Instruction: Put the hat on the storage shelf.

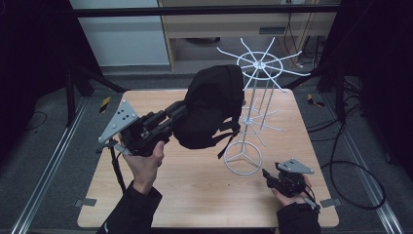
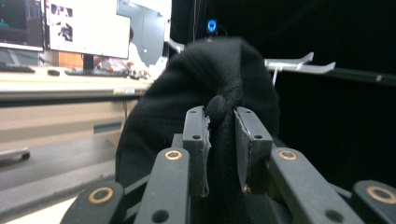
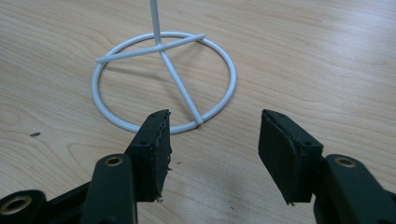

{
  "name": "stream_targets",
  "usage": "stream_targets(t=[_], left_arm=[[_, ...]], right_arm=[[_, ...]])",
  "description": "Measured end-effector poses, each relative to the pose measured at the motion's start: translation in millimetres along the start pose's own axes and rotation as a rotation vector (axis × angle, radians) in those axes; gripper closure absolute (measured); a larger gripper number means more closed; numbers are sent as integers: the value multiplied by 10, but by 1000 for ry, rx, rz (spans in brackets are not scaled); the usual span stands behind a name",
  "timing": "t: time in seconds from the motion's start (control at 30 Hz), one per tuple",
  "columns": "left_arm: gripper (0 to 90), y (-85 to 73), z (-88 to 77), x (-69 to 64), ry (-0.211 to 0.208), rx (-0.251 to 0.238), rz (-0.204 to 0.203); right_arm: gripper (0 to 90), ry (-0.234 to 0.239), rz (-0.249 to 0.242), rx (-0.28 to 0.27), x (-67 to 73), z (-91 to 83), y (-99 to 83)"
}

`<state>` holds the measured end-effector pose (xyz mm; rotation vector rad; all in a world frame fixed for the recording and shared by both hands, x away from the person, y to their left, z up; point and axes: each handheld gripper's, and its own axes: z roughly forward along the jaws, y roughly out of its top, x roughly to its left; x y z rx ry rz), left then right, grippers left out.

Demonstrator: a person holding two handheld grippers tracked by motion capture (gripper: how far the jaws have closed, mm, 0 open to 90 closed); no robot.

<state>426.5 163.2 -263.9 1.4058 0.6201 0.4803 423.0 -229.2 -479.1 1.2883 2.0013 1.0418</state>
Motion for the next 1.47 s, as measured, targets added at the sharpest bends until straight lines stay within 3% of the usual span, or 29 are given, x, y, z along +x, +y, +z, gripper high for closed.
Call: stream_targets(t=[0.07, 0.37, 0.53, 0.67, 0.8, 1.0, 1.07, 1.1, 1.27, 1.47], left_arm=[[758, -80, 33, 13, -1, 37, 2], [730, -217, 136, 9, -7, 106, 18], [592, -261, 112, 25, -2, 141, 43], [438, -322, -37, 64, 21, 142, 60], [354, -445, -281, 150, 72, 155, 82], [285, -833, -594, 370, 180, 249, 81], [272, -1094, -732, 529, 235, 322, 52], [269, -1094, -732, 529, 235, 322, 52], [266, -1476, -940, 792, 320, 428, 3], [252, -1806, -1110, 1098, 441, 541, -53]], right_arm=[[438, -2, 1, 3, 0, 0, -1], [435, -1, 1, 5, -1, 3, -3], [433, -1, 2, 3, -4, 0, -3], [429, -4, 4, 4, -7, 0, -5], [423, -9, 12, 5, -10, -3, -9], [392, -16, 22, -3, -29, -11, -17], [371, -22, 28, -6, -39, -15, -22], [371, -22, 28, -6, -39, -15, -22], [317, -28, 44, -6, -65, -9, -34], [251, -29, 65, 3, -122, 10, -61]])
